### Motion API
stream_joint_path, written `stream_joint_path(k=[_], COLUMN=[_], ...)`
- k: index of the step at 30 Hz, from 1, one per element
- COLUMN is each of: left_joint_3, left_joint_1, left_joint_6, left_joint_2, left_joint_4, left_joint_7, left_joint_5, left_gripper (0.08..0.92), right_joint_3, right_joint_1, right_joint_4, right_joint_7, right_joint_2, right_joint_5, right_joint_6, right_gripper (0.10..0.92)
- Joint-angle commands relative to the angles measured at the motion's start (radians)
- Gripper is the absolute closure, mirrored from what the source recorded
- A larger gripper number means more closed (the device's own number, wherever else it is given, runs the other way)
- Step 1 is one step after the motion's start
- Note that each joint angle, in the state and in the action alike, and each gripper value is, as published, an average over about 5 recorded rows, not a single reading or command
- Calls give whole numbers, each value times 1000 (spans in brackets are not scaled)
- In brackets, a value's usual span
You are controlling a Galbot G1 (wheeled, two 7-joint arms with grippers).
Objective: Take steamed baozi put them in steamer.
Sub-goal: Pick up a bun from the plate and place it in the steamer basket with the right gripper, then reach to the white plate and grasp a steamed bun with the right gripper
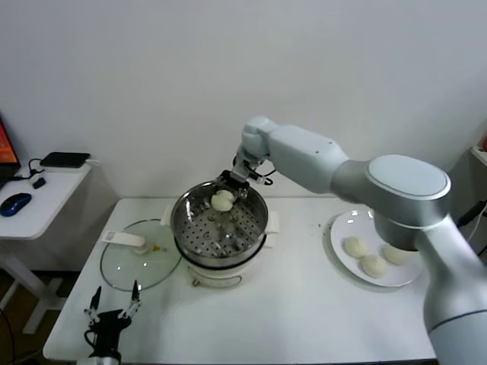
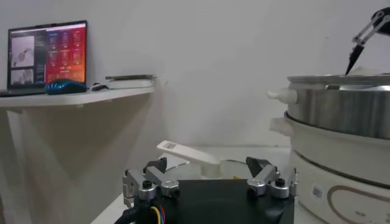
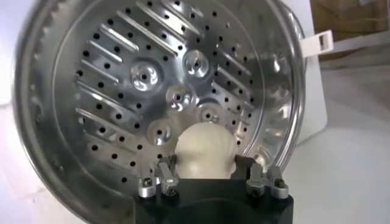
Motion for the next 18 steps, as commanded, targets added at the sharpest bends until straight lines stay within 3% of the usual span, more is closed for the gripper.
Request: stream_joint_path(k=[1,8,14,18], left_joint_3=[1,-2,-9,-10], left_joint_1=[-1,0,9,16], left_joint_6=[-1,3,7,7], left_joint_2=[1,-1,-2,-3], left_joint_4=[1,-7,-23,-32], left_joint_7=[0,0,0,0], left_joint_5=[2,2,2,2], left_gripper=[177,177,177,177], right_joint_3=[27,18,-102,-242], right_joint_1=[-34,-21,130,274], right_joint_4=[-63,-26,85,185], right_joint_7=[35,54,-45,-109], right_joint_2=[26,6,-78,-180], right_joint_5=[-64,9,312,578], right_joint_6=[10,-4,-64,-218], right_gripper=[352,231,203,203])
